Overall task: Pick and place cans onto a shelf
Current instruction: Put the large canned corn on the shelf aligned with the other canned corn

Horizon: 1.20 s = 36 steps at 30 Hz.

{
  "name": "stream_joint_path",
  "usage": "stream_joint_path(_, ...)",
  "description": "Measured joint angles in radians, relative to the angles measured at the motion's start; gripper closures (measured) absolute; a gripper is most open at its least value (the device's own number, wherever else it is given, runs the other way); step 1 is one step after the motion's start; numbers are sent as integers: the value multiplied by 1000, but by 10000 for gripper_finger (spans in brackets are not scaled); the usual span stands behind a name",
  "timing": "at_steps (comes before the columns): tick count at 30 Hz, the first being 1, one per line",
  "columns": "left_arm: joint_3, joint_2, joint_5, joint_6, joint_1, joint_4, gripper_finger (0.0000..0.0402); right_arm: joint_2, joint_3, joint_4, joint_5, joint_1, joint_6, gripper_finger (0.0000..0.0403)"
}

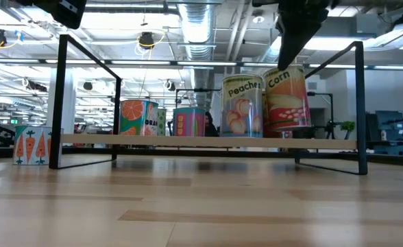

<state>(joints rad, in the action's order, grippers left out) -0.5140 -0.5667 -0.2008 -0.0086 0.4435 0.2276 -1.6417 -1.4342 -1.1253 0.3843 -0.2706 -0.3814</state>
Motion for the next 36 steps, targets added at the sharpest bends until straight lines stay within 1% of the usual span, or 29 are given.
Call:
stream_joint_path(9,0,0,0,-4,0,-1,400,-1,0,-6,-16,12,-81,396)
stream_joint_path(14,0,0,0,-5,0,-2,400,-33,-2,-25,-14,23,-125,398)
stream_joint_path(17,0,0,0,-6,0,-2,400,-70,-2,-34,4,34,-125,396)
stream_joint_path(21,0,0,0,-7,0,-2,400,-89,-2,-40,-2,38,-119,395)
stream_joint_path(29,0,0,0,-6,0,-2,400,-70,-5,-41,-19,37,-111,385)
stream_joint_path(36,0,0,0,-6,0,-2,400,-56,-5,-3,-30,28,-73,391)
